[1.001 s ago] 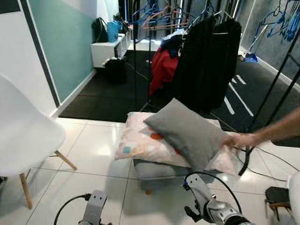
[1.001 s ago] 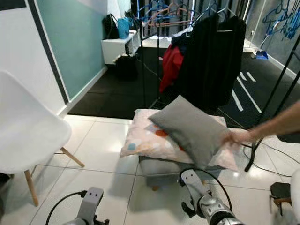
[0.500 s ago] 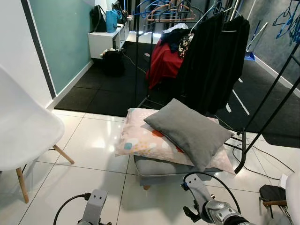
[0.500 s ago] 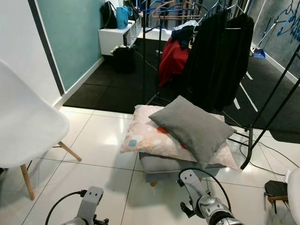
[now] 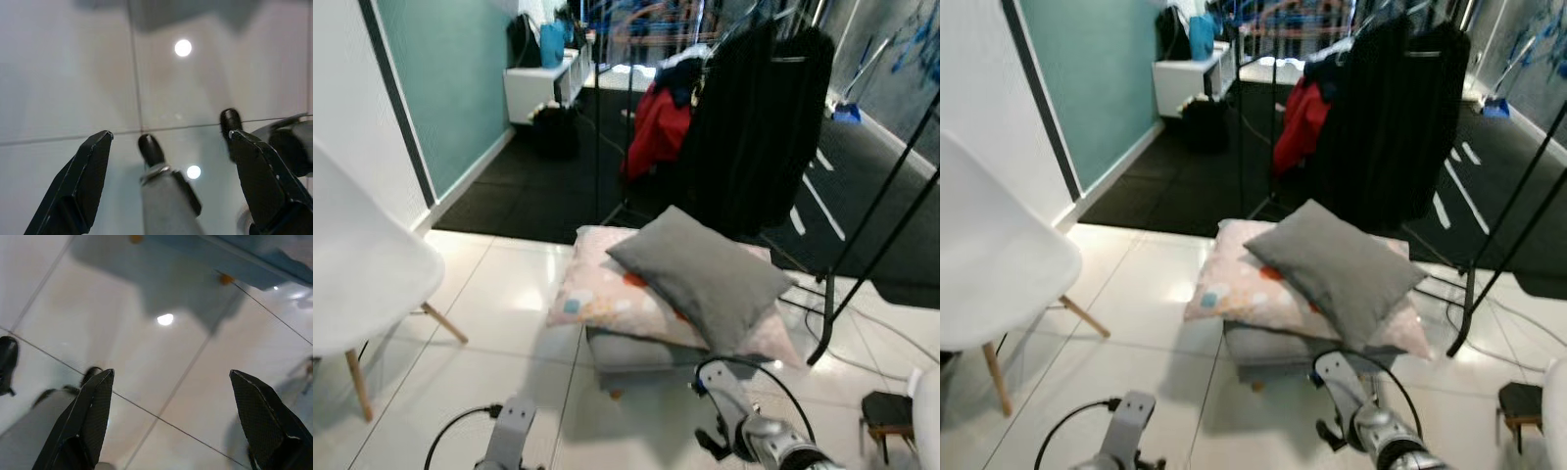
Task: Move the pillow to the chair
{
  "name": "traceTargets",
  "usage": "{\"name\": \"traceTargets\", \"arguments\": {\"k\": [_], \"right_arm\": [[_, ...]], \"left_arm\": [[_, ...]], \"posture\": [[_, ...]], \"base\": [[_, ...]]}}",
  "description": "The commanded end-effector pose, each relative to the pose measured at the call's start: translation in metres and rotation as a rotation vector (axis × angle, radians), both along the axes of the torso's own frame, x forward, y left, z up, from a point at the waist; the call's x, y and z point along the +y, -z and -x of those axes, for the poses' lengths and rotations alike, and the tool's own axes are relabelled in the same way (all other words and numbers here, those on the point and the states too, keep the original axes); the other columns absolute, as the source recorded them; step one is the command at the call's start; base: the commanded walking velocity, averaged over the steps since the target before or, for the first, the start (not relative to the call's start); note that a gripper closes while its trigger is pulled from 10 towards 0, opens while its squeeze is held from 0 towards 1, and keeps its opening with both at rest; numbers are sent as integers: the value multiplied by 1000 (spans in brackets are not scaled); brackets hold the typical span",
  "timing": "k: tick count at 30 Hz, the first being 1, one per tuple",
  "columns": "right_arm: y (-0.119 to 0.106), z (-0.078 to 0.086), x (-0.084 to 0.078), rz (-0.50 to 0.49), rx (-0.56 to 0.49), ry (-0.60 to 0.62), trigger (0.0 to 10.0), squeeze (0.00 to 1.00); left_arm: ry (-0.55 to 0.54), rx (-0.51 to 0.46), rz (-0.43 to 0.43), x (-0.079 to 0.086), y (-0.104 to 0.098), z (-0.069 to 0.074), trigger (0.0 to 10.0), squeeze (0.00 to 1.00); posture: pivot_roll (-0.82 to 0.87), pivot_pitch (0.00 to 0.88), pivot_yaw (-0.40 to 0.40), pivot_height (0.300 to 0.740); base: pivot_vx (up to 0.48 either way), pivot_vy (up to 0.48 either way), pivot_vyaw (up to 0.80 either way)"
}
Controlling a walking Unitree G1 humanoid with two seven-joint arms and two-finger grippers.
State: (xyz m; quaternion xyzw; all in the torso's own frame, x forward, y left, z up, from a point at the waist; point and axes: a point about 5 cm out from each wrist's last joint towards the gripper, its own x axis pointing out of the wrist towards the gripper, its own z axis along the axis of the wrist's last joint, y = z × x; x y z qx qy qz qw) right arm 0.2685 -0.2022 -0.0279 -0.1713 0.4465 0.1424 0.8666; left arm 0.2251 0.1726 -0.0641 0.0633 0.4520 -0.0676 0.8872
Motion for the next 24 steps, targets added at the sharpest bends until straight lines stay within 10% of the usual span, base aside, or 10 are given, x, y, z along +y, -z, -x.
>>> {"name": "traceTargets", "arguments": {"k": [1,24], "right_arm": [[2,2,4,-16,8,4,10000,0],[2,1,5,-14,-2,2,10000,0]], "left_arm": [[4,11,-11,2,1,2,10000,0],[26,22,-24,2,1,2,10000,0]], "posture": [[-146,0,-80,740],[-172,0,-65,740]], "base": [[0,0,0],[0,0,0]]}}
